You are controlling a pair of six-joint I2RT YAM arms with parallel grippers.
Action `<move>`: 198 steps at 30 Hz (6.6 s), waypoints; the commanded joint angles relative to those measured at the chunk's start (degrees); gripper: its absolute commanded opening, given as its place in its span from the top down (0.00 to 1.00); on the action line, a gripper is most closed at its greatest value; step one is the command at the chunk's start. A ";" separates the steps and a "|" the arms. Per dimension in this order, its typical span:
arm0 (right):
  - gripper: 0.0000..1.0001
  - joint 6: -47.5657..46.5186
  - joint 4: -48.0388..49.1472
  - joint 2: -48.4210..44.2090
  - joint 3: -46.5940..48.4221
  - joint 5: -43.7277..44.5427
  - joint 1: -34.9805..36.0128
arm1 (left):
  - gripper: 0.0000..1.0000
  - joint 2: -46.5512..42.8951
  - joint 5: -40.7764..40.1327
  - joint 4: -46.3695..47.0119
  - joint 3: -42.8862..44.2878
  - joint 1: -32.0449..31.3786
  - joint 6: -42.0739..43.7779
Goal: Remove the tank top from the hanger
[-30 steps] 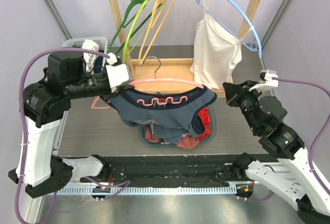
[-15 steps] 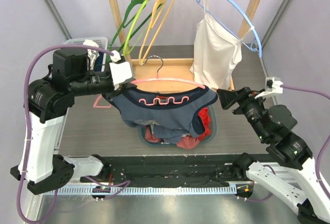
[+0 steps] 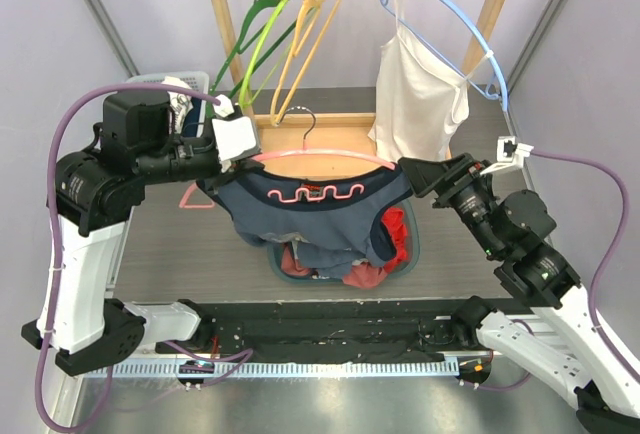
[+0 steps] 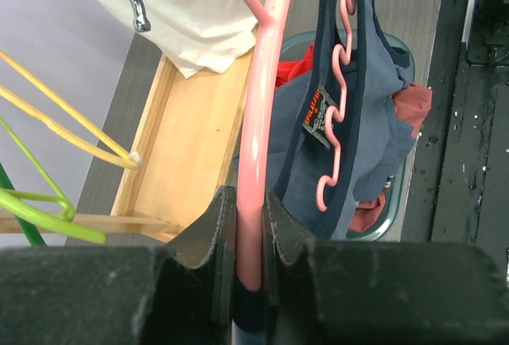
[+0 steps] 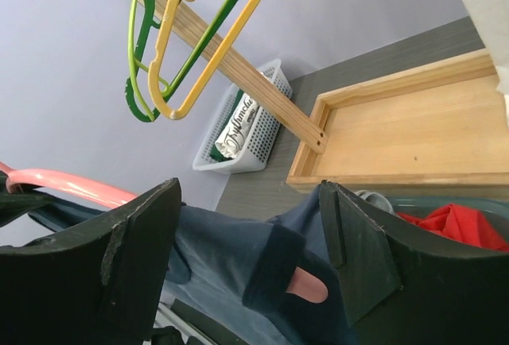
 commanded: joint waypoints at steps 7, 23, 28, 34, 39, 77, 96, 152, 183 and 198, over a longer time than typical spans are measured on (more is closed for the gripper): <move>0.56 3.35 5.67 1.47 0.80 -2.76 0.10 | 1.00 -0.62 2.62 3.53 2.31 0.31 -1.37; 0.21 -5.59 0.95 0.42 3.88 -6.81 0.10 | 1.00 -1.23 2.27 3.44 2.05 0.48 -1.02; 0.13 -12.38 -7.67 -1.87 5.72 -3.82 0.10 | 1.00 -1.15 2.18 3.62 1.87 0.57 -1.02; 0.14 -9.05 -12.43 -8.98 4.67 -3.46 0.10 | 1.00 -0.71 2.26 3.62 2.13 0.83 -0.93; 0.18 -5.00 -9.28 -14.26 -2.09 -9.16 0.10 | 1.00 -0.44 2.35 3.71 2.40 0.92 -1.10; 0.93 0.71 12.44 -6.53 -5.80 -24.82 0.10 | 0.99 0.00 3.50 3.71 2.75 1.63 -1.46; 0.99 -5.61 4.63 -7.41 2.12 2.75 0.10 | 0.99 -1.14 3.23 3.27 1.87 1.63 -1.02; 0.35 -22.05 -28.86 1.91 10.99 -0.73 0.10 | 1.00 11.95 -5.03 19.97 8.11 -3.38 -2.25; 0.23 -34.07 -20.87 -4.45 20.56 -8.08 0.10 | 1.00 -2.99 -9.00 17.42 -6.47 -4.26 -2.43; 0.18 -41.30 -23.23 22.72 42.45 -39.22 0.10 | 1.00 -1.41 -10.65 17.33 -6.39 -10.94 11.28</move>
